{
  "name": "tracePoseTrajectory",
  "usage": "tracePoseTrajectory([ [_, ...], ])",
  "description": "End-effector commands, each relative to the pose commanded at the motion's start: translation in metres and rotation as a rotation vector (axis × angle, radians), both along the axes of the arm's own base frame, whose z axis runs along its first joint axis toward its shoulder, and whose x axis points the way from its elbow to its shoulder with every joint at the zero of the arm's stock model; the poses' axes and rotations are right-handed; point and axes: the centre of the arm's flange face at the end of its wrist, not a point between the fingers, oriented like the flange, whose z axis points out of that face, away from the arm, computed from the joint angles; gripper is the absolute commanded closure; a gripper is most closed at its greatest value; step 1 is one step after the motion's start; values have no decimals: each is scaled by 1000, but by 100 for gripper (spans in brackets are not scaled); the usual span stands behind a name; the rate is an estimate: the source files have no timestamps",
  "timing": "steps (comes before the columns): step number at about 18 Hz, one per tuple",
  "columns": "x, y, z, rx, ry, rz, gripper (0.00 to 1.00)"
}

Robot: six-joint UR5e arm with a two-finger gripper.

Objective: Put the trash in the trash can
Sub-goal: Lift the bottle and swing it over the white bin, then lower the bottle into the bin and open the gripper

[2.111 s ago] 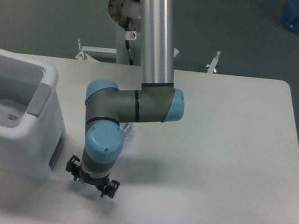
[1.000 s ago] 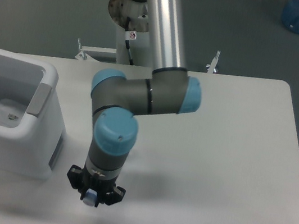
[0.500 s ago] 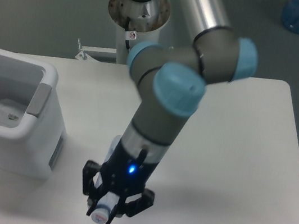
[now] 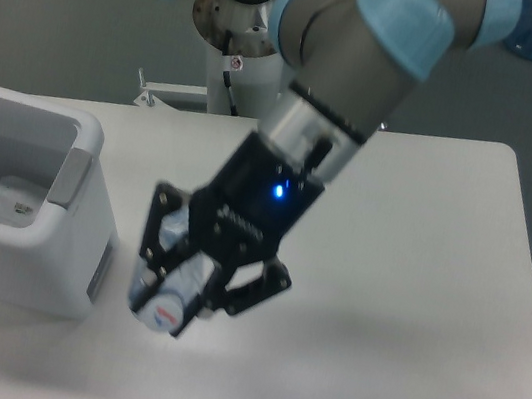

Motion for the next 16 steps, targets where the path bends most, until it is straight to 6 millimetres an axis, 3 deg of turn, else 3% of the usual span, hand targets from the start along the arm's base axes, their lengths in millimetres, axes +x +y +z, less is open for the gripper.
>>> tracePoseTrajectory([
  [2,11,3,5,6,-36,-7,96],
  [6,54,23,6,-5,-58,-60,96],
  [9,94,47,-7,-26,-67,-125,96],
  [12,120,61,-27,-11,-42,-177,96],
  [16,151,66,-46,3,-10,-235,95],
])
